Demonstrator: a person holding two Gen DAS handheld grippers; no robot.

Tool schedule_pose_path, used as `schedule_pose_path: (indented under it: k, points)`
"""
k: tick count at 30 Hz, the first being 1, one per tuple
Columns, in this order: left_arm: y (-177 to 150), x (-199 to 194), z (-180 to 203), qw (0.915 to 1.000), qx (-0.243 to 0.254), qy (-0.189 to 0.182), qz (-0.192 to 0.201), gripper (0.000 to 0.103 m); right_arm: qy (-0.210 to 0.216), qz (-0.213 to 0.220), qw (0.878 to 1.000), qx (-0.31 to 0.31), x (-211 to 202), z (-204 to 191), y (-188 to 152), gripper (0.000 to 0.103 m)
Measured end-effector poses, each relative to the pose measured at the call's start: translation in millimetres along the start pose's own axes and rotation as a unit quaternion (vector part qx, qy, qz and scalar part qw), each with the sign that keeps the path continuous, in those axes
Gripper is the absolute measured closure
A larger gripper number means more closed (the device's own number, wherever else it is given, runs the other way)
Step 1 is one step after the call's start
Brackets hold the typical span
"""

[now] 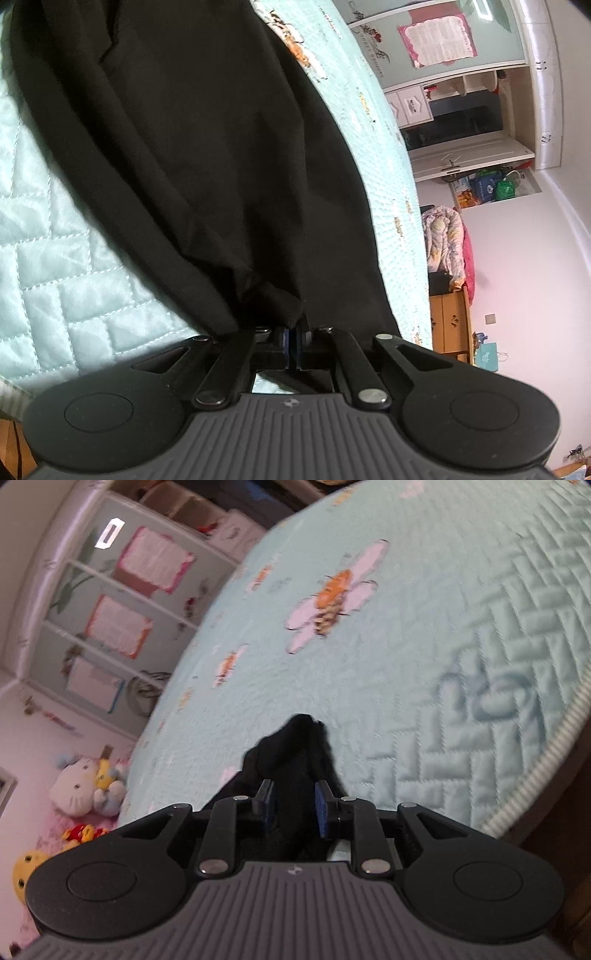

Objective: Fold clothes

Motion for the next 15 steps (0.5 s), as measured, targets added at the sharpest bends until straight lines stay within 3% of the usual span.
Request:
schedule_pose_path:
  k: [12, 15]
  points:
    - [-1, 1, 2, 1.0000, 0.000, -0.001, 0.000, 0.101, 0.020, -0.014, 0.998, 0.055, 17, 12, -9, 0.078]
    - [0, 1, 2, 1.0000, 0.002, 0.000, 0.001, 0.101, 0.019, -0.014, 0.999, 0.040, 23, 9, -9, 0.080]
Point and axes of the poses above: each gripper's, at about its wrist camera, not at the fingertips, and x roughly the way its jaws point, z to its right, y to its top, the point moved 3 cm from there along x, roughly the way its jaws point, and after that the axes turned 1 degree about -y, right-handed, at the moved point
